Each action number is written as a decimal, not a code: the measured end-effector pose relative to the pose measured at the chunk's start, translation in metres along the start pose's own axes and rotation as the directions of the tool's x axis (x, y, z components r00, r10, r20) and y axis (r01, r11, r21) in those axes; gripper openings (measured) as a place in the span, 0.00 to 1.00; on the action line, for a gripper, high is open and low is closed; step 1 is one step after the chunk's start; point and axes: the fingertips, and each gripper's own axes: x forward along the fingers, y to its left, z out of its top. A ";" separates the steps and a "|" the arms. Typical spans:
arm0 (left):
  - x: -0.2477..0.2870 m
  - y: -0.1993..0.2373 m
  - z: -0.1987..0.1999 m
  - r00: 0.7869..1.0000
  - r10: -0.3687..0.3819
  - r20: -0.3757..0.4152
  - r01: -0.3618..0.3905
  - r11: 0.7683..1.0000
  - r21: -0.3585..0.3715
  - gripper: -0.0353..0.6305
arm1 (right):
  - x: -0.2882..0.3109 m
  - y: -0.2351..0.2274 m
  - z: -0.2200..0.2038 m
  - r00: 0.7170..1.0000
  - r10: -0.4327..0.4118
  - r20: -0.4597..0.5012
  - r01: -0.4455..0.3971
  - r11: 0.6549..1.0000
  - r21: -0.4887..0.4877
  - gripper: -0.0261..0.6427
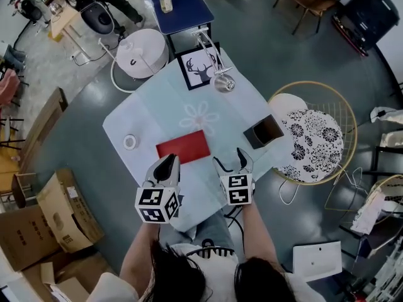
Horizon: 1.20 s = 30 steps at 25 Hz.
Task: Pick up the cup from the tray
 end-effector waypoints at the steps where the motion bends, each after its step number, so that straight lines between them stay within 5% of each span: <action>1: 0.000 0.000 0.000 1.000 0.001 0.000 -0.001 1.000 0.002 0.09 | -0.001 -0.001 0.002 1.000 -0.006 0.006 0.006 1.000 0.003 0.63; 17: -0.027 -0.005 0.020 0.997 -0.001 0.080 0.004 1.000 -0.027 0.09 | -0.060 0.018 0.070 0.982 -0.048 0.181 0.057 0.997 -0.047 0.59; 22: -0.039 -0.010 0.032 0.992 -0.012 0.122 0.010 1.000 0.014 0.09 | -0.093 0.019 0.097 0.956 -0.090 0.279 0.067 0.994 0.091 0.57; 25: -0.043 -0.013 0.040 0.988 -0.023 0.151 0.023 1.000 -0.004 0.09 | -0.106 0.021 0.106 0.946 -0.094 0.311 0.067 0.993 0.094 0.55; 30: -0.054 -0.021 0.046 0.982 -0.047 0.181 0.046 0.999 0.012 0.09 | -0.126 0.009 0.115 0.910 -0.223 0.350 0.208 0.975 0.079 0.41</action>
